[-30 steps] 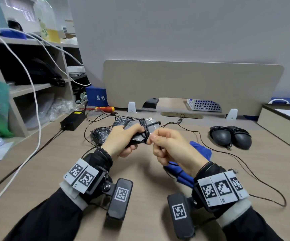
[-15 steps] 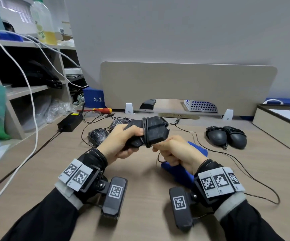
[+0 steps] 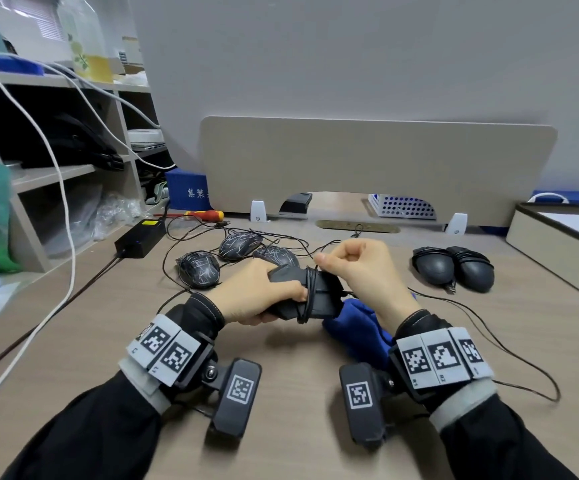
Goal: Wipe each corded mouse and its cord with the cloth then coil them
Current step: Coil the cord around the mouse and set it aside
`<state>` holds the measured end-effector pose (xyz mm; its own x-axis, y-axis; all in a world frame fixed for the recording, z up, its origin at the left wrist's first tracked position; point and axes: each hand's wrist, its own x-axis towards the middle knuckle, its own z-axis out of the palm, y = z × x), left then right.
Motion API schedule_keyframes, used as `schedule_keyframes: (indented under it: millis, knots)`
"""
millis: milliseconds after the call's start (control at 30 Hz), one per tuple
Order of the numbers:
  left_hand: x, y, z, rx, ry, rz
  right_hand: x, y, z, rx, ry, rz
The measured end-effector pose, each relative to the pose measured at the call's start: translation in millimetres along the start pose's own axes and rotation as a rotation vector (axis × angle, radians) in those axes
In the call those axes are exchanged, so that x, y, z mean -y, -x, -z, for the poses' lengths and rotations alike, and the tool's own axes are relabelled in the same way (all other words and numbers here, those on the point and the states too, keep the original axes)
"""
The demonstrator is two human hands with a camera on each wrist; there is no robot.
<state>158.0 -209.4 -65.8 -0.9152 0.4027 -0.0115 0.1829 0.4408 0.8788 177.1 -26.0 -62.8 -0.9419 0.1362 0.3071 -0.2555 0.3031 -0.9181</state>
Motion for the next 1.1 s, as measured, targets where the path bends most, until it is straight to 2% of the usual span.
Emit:
schedule_keyframes:
  millis: [100, 200, 433, 567, 667, 700, 800, 900, 1000, 1100]
  knots:
    - [0, -2, 1, -0.08, 0.043, 0.029, 6, 4, -4, 0.031, 0.003, 0.079]
    - [1, -4, 4, -0.173, 0.131, 0.072, 10, 8, -9, 0.15, 0.004, 0.141]
    - [-1, -4, 10, -0.319, 0.382, 0.082, 10, 16, -15, 0.493, 0.013, 0.09]
    - [-3, -2, 20, -0.29, 0.647, -0.004, 7, 14, -15, 0.598, -0.017, -0.034]
    - [-2, -1, 22, -0.162, 0.702, -0.129, 5, 15, -15, 0.665, 0.001, -0.11]
    - [-2, -1, 21, -0.111, 0.675, -0.169, 3, 14, -14, 0.632, 0.023, -0.138]
    - [-3, 2, 18, 0.018, 0.608, -0.224, 2, 9, -7, 0.412, 0.103, -0.193]
    - [-2, 4, 13, 0.065, 0.495, -0.225, 1, 6, -1, 0.251, 0.12, -0.223]
    - [0, 4, 6, 0.094, 0.335, -0.169, 0, 5, 1, 0.113, 0.161, -0.163]
    - [-1, 6, 4, 0.139, 0.253, -0.118, -1, 0, 1, 0.028, 0.057, -0.087]
